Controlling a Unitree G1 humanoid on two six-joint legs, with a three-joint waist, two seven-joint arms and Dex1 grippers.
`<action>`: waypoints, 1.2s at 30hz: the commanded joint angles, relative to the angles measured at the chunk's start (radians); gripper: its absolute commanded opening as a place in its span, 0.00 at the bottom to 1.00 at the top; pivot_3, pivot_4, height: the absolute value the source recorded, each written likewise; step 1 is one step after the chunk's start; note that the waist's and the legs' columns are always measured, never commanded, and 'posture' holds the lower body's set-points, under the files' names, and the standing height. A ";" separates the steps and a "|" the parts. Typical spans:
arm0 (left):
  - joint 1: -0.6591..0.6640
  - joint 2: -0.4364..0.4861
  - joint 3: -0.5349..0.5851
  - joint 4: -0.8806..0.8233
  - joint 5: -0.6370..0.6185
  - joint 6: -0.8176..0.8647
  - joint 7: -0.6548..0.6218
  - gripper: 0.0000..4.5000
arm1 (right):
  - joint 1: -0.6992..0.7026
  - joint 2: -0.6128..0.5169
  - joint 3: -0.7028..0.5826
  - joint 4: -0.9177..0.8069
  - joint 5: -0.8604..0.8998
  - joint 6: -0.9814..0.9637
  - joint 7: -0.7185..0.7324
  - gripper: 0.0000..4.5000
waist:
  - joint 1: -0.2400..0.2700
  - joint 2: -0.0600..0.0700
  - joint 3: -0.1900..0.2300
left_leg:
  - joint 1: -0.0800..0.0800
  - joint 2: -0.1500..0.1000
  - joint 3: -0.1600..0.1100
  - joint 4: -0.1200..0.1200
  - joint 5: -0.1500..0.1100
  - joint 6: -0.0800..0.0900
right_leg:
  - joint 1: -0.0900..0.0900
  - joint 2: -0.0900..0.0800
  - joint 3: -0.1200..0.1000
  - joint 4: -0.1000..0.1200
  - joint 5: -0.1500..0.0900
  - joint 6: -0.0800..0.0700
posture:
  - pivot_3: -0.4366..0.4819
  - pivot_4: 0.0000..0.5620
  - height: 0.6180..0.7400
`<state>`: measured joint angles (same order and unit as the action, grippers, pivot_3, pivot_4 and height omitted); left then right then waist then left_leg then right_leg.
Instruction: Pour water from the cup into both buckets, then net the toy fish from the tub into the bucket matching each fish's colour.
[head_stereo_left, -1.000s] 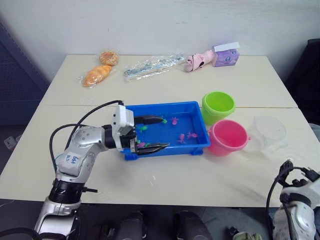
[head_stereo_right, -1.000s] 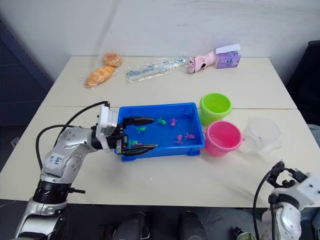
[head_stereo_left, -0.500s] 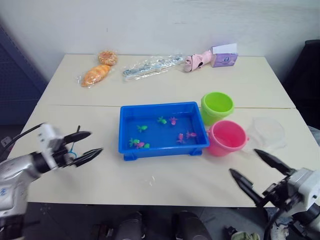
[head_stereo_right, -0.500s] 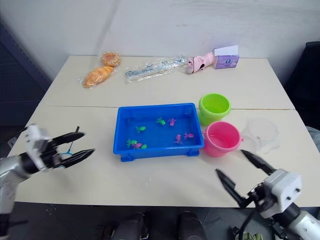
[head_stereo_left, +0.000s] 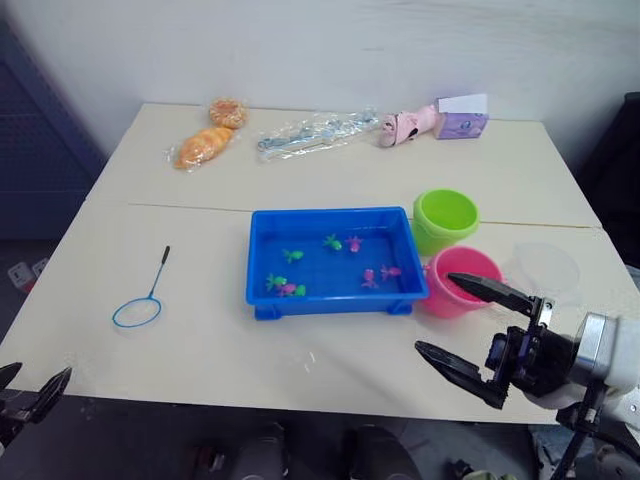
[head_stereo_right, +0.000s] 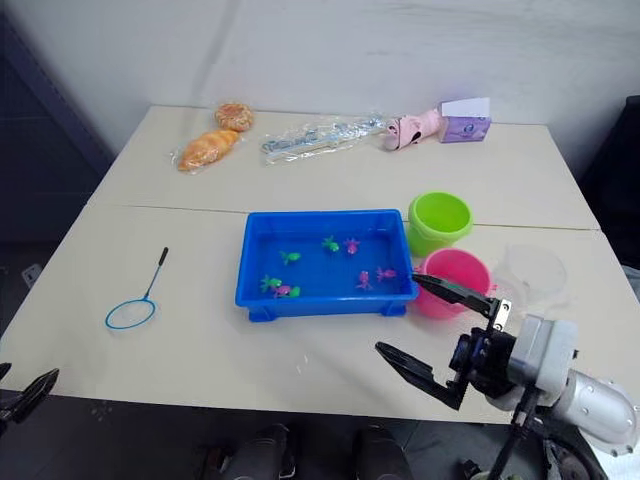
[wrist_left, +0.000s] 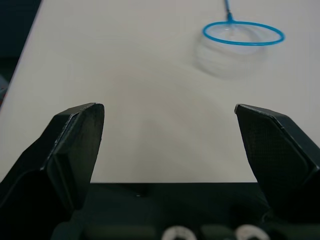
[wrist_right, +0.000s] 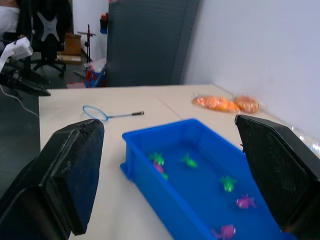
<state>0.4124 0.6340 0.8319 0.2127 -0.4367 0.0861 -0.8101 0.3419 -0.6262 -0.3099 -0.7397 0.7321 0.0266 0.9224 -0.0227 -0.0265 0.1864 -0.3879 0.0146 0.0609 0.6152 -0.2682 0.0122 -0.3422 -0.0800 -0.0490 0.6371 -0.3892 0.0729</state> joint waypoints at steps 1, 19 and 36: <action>-0.067 -0.012 0.016 -0.096 -0.025 0.080 0.161 1.00 | -0.086 0.002 0.059 0.040 0.003 -0.039 0.076 0.99 | 0.007 -0.001 0.000 | 0.000 0.000 0.000 0.000 0.000 0.000 | 0.000 0.000 0.000 0.000 0.000 0.000 | 0.48 0.27 1.00; -0.665 0.132 -0.496 0.043 0.163 0.580 0.434 1.00 | -0.136 0.022 0.121 0.106 -0.081 -0.068 0.100 0.99 | -0.004 -0.002 -0.001 | 0.001 0.000 0.001 0.002 0.001 -0.001 | 0.000 0.001 -0.003 0.008 0.000 0.000 | 0.48 0.27 1.00; -0.842 0.127 -0.550 0.371 0.192 0.424 0.270 0.01 | -0.115 0.017 0.127 0.065 -0.109 -0.057 0.041 1.00 | 0.002 -0.001 -0.001 | 0.001 0.000 0.000 0.013 0.000 -0.002 | 0.001 0.000 -0.003 0.016 0.000 0.000 | 0.48 0.27 1.00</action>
<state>-0.4233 0.7490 0.2598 0.5696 -0.2331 0.5764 -0.4954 0.2329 -0.5960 -0.1636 -0.6275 0.6134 -0.0340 0.9748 -0.0208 -0.0277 0.1852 -0.3870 0.0142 0.0613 0.6287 -0.2686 0.0098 -0.3413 -0.0800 -0.0519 0.6531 -0.3888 0.0728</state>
